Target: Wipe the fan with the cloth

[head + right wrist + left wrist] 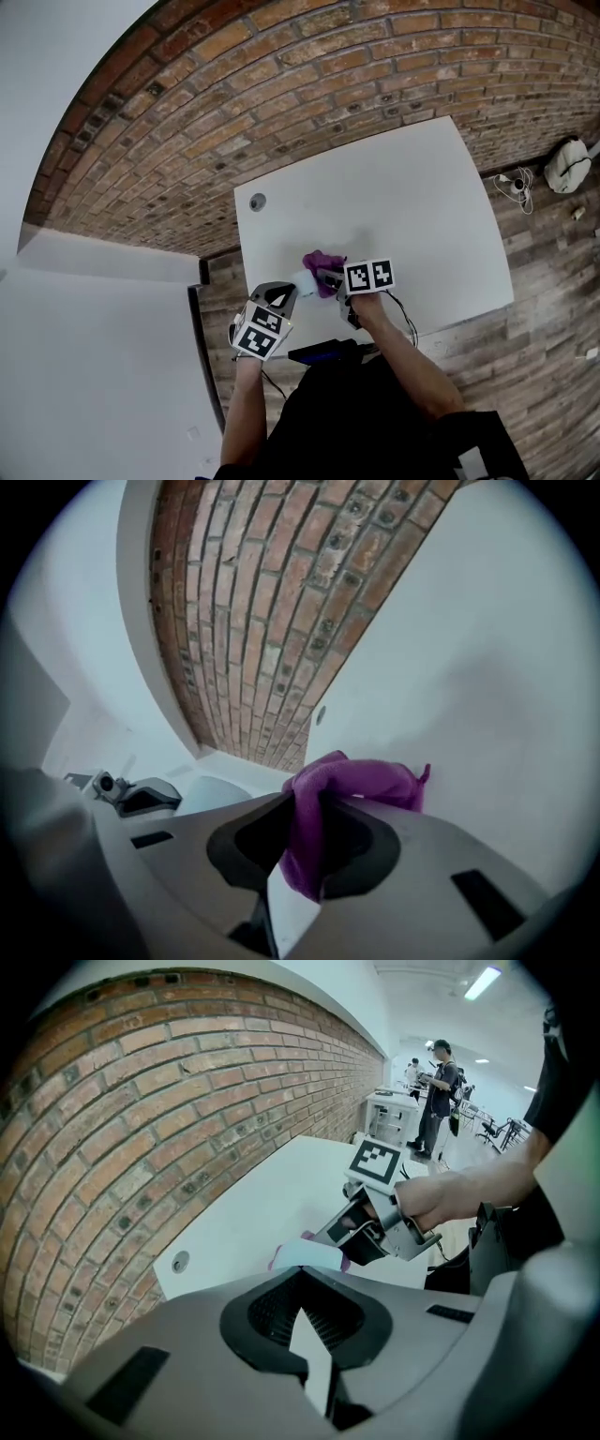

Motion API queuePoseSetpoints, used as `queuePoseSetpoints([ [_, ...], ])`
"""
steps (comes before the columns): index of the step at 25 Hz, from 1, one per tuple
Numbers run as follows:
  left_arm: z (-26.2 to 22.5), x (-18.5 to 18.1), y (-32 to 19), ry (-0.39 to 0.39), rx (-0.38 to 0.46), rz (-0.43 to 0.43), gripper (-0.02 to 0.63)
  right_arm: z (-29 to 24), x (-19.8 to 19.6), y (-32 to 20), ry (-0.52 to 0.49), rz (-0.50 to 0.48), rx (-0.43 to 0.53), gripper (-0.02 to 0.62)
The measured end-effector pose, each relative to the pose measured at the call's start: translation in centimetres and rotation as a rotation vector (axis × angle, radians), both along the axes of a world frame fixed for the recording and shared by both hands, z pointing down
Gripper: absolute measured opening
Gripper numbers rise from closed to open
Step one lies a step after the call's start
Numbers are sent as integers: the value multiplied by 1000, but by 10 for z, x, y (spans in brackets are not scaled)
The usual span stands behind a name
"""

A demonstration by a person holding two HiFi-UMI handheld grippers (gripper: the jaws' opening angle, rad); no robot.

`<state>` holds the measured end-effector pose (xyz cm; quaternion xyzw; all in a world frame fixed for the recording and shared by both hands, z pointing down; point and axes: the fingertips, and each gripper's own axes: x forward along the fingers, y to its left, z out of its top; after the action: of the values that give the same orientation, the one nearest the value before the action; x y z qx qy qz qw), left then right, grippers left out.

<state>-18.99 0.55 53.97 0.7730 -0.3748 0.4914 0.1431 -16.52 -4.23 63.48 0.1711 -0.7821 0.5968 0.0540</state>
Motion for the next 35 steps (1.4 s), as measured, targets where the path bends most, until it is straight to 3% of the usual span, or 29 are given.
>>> queuePoseSetpoints([
  [3,0,-3,1,-3,-4,-10,2,34,8,14,149,-80,5,63],
  [6,0,-3,1,3,-3,-11,2,51,24,19,334,-213,111,63],
  [8,0,-2,1,11,0,-11,2,44,34,-3,401,-184,195,63],
  [10,-1,-3,0,15,5,-14,2,30,32,-28,390,-134,241,63],
  [12,-1,-2,0,23,10,-20,2,27,18,-36,342,-137,223,63],
  [15,0,0,1,30,11,-26,2,45,-1,-19,309,-195,143,63],
  [19,0,0,1,30,5,-32,2,53,9,19,318,-220,101,63],
  [23,-2,-1,-2,49,22,-36,2,50,16,89,289,-481,120,63],
  [24,-2,0,-3,55,25,-40,2,49,22,96,283,-505,129,63],
  [31,-4,-5,-4,63,106,-82,2,22,74,55,242,-305,157,63],
  [33,-9,-13,-3,107,154,-153,2,12,85,47,225,-268,171,63],
  [35,-16,-27,0,201,181,-259,2,5,93,43,193,-221,168,63],
])
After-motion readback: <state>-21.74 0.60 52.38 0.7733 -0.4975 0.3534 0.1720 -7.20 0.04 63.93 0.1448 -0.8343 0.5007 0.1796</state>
